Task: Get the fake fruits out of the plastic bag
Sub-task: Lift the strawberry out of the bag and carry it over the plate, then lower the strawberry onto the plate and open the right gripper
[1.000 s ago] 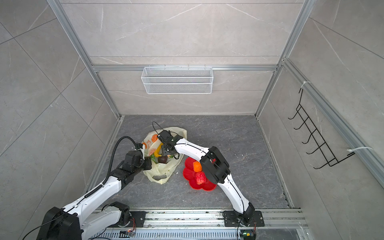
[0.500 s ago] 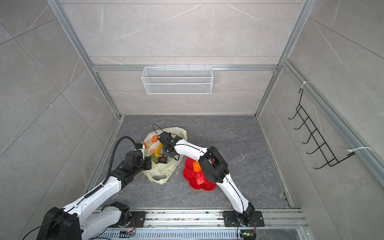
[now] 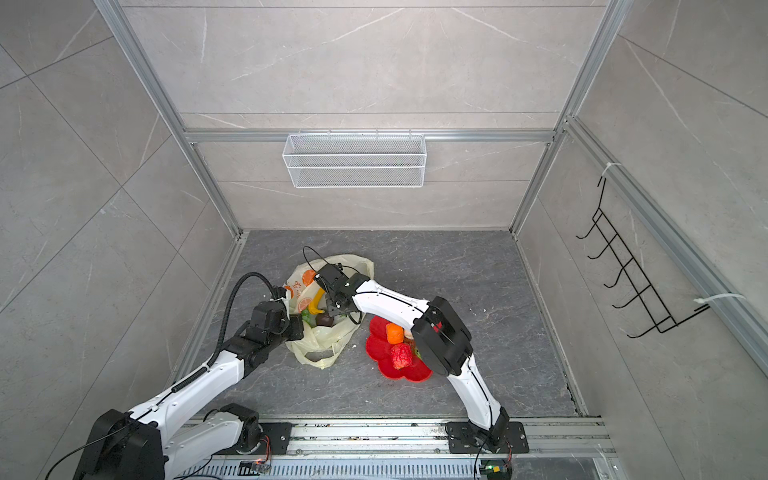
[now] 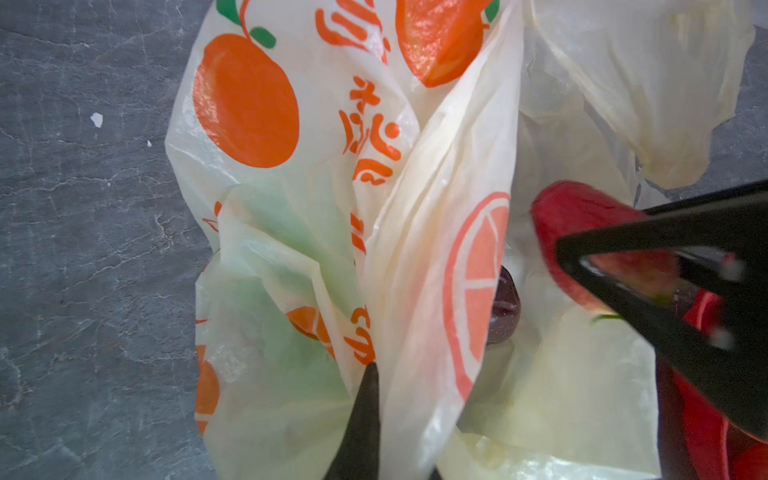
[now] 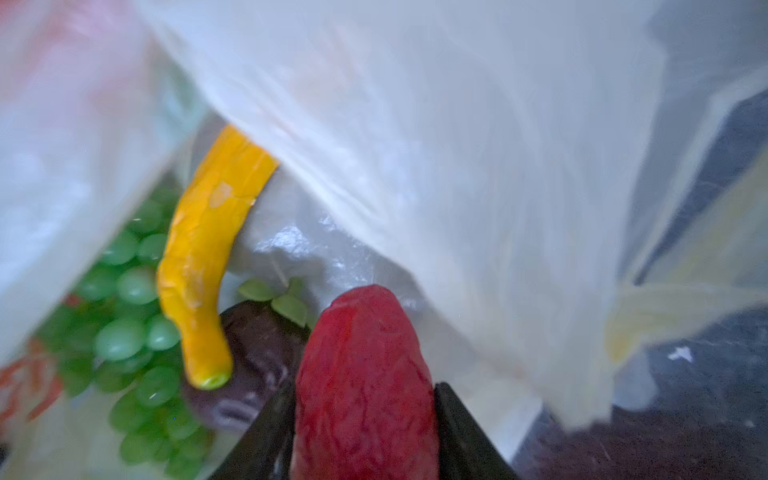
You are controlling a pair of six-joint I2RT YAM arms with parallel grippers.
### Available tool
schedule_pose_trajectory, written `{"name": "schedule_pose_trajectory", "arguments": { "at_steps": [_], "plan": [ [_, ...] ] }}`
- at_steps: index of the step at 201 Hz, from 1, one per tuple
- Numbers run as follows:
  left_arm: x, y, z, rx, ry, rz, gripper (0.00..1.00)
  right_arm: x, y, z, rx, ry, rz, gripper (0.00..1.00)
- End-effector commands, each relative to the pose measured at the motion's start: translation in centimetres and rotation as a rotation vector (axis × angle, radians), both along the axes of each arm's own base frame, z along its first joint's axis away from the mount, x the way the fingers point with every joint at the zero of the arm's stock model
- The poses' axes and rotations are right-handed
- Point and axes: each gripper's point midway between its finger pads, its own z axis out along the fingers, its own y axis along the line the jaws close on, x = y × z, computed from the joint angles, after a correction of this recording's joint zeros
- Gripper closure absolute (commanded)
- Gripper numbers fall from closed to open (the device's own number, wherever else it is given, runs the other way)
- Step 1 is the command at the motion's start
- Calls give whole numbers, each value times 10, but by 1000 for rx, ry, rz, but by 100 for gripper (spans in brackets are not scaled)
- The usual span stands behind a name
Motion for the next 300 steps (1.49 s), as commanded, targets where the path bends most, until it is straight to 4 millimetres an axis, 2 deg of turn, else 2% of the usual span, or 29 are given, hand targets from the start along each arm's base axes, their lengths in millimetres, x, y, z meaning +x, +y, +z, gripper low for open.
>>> {"name": "schedule_pose_trajectory", "arguments": {
  "at_steps": [1,36,59,72,98,126,139,199,234,300],
  "plan": [
    [10,-4,18,-9,-55,-1,95,-10,-11,36,35,-37,3,49],
    [12,-4,16,-8,-51,-2,95,-29,-27,53,74,-31,6,49],
    [11,-4,15,-7,-49,-1,95,-47,-49,63,82,-23,-1,49],
    [11,-3,15,-7,-52,2,95,-57,-69,67,60,-30,-16,48],
    [11,-3,15,-7,-53,4,95,-73,-108,58,-16,-23,-57,48],
    [12,-5,13,-6,-45,0,95,-90,-131,36,-58,33,-92,48],
    [13,-5,13,-4,-47,-1,95,-95,-134,27,-54,56,-102,48],
    [14,-7,10,0,-42,-6,95,-114,-121,-1,-76,122,-78,48],
    [15,-7,10,1,-38,-8,95,-114,-117,-16,-106,136,-74,48],
    [17,-10,8,-1,-31,-17,94,-110,-123,-40,-185,144,-102,43]
  ]
}}
